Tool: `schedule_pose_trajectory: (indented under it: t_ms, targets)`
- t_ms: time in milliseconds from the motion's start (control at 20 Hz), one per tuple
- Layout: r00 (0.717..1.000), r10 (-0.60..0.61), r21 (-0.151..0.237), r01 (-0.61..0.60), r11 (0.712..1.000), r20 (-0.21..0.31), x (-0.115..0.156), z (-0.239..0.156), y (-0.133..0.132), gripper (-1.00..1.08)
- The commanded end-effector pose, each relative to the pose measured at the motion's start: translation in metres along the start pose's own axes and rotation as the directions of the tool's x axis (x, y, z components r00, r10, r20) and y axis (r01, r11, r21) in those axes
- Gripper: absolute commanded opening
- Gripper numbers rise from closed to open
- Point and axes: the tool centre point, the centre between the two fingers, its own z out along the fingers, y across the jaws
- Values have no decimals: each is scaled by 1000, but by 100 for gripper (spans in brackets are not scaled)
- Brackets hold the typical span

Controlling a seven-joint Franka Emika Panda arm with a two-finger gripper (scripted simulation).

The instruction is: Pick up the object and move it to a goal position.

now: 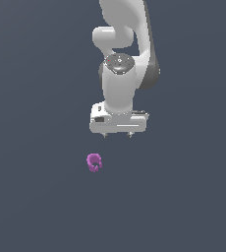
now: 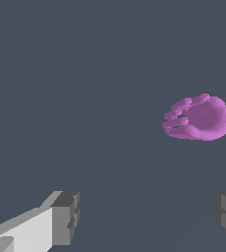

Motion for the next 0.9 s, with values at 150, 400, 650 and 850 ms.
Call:
schedule_pose_trajectory:
  t_ms: [150, 400, 650, 850]
  targets:
    - [1000, -17, -1, 17, 1000, -3, 0, -3, -5, 100]
    - [997, -81, -5, 81, 997, -14, 2, -13, -24, 100]
    - [997, -81, -5, 81, 997, -14, 2, -13, -25, 100]
    - [997, -81, -5, 81, 997, -14, 3, -12, -23, 100]
